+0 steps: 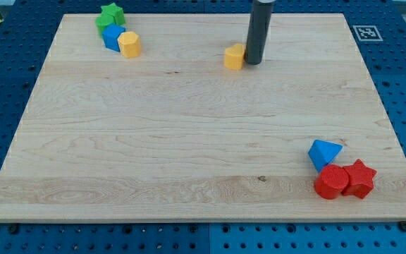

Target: Push the yellow heart towards the top left of the board

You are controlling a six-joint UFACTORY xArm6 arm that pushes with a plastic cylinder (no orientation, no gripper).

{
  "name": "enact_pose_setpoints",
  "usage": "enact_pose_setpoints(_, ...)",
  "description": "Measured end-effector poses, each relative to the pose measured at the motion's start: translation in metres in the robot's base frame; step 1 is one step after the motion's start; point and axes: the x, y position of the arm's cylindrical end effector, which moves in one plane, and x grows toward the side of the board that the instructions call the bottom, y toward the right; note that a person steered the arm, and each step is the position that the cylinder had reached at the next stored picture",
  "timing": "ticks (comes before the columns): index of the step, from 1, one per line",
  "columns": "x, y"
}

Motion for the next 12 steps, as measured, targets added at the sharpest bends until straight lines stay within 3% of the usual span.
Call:
enact_pose_setpoints(6,-0.011,-0.176)
enact_pose_setpoints(10,-0.074,-0.192)
enact_pose_setpoints(12,-0.074,-0.231)
